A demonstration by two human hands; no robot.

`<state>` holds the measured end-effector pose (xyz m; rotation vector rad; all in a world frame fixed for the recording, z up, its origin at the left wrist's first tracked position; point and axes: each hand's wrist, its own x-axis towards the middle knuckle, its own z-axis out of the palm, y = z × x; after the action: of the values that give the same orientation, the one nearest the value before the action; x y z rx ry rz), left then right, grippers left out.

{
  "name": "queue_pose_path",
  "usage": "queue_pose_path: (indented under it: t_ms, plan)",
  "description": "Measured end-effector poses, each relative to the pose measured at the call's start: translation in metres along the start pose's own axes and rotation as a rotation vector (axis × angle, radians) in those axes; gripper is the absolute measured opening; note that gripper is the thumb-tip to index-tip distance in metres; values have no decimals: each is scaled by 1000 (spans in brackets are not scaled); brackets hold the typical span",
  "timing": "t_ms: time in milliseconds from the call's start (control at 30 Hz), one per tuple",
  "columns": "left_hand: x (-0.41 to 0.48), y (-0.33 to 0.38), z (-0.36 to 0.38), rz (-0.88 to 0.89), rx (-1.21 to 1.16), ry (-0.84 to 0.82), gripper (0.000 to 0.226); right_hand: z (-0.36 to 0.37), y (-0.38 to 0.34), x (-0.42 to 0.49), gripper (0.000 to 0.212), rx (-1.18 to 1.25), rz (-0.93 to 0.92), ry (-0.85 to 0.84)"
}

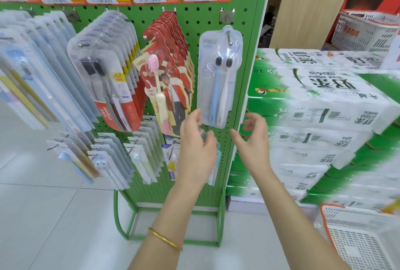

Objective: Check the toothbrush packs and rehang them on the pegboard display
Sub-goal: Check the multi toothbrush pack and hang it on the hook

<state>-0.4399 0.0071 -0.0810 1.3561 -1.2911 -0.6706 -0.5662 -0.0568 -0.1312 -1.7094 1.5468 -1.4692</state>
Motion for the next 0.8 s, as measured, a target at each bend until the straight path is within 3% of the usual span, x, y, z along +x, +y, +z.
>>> queue_pose_path:
  t_ms: [100,267,533,800]
  plan:
    - [-11,-30,4,-82,51,30,49,9,23,-23,27,-25,131,-149]
    - [-25,-60,5,-212,66,17,43,39,43,-40,32,-26,348,-368]
    - [-28,-78,-8,-267,61,3,41,58,49,-39,28,-15,372,-388]
    - [-29,-89,-15,-292,79,37,41,56,52,-49,17,78,361,-300]
